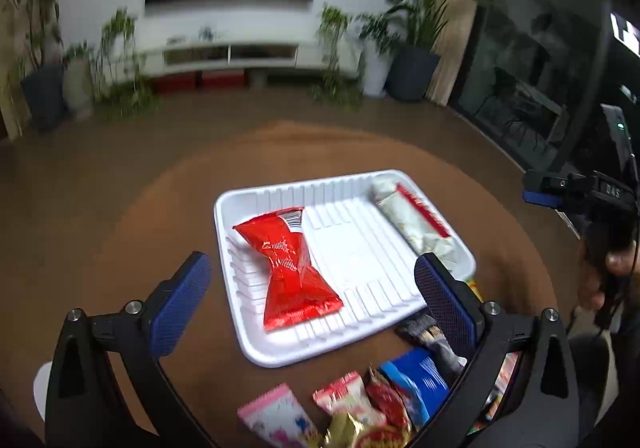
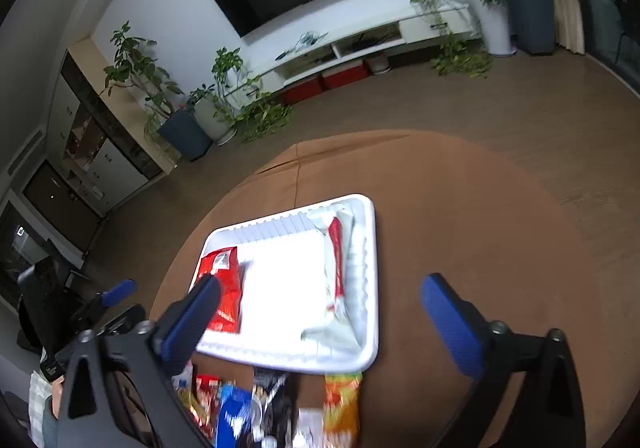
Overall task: Organize snacks
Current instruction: 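Lift both open tools back over the remaining snacks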
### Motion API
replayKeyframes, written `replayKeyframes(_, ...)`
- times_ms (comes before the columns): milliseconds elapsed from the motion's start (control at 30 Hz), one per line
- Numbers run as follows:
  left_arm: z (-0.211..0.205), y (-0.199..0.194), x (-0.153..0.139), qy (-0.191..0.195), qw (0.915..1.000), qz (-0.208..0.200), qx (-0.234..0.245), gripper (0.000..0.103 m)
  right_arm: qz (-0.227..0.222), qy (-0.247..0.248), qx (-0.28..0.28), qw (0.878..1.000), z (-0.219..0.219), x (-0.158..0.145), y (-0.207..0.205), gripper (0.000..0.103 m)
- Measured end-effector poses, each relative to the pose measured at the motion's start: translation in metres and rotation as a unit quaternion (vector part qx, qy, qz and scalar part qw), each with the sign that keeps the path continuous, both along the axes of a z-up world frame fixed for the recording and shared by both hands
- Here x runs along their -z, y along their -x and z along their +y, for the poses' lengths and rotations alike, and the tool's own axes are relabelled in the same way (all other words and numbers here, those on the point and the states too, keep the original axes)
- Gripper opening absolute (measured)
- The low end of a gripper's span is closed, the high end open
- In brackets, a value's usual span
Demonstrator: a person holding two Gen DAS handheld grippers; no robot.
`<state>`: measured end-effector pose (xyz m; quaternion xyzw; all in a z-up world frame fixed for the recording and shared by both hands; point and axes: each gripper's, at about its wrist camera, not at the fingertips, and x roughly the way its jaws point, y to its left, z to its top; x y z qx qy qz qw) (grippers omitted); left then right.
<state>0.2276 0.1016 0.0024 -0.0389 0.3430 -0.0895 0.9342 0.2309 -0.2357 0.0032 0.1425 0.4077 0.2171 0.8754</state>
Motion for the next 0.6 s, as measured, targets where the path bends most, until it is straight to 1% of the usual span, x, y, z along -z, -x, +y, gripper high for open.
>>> replayKeyframes(67,0.0,0.025,-0.007,-0.001,0.9999,-0.008,-0.01,0.103,0.001,-0.012,-0.008,1.0,-0.008,-0.002,0.016,0.103)
replayKeyframes(167,0.001,0.069,-0.016,0.001,0.9993,-0.011,-0.036,0.103,-0.007,-0.048,-0.014,0.999,-0.023,0.002,0.059,0.103)
replayKeyframes(233,0.007,0.098,-0.016,0.018,0.9977,-0.003,-0.065,0.103,-0.005,-0.071,-0.012,0.997,-0.031,0.009,0.087,0.103)
replayKeyframes(300,0.012,0.133,-0.014,0.048,0.9941,-0.013,-0.096,0.103,0.008,-0.116,-0.006,0.993,-0.043,0.021,0.113,0.103)
replayKeyframes(367,0.013,0.154,-0.008,0.063,0.9923,-0.009,-0.107,0.103,0.033,-0.155,0.008,0.987,-0.053,0.036,0.136,0.103)
replayKeyframes(400,0.012,0.167,-0.004,0.069,0.9914,-0.006,-0.111,0.103,0.035,-0.162,0.013,0.986,-0.056,0.04,0.144,0.103)
replayKeyframes(433,0.008,0.178,0.001,0.071,0.9913,0.0,-0.11,0.103,0.033,-0.164,0.019,0.986,-0.059,0.043,0.152,0.103)
replayKeyframes(467,0.0,0.187,0.009,0.067,0.9922,0.016,-0.104,0.103,0.026,-0.155,0.022,0.987,-0.06,0.045,0.164,0.103)
replayKeyframes(533,-0.018,0.199,0.021,0.054,0.994,0.044,-0.083,0.103,0.018,-0.142,0.024,0.989,-0.059,0.047,0.178,0.103)
replayKeyframes(600,-0.037,0.209,0.03,0.054,0.9948,0.06,-0.061,0.103,0.022,-0.128,0.024,0.991,-0.057,0.051,0.189,0.102)
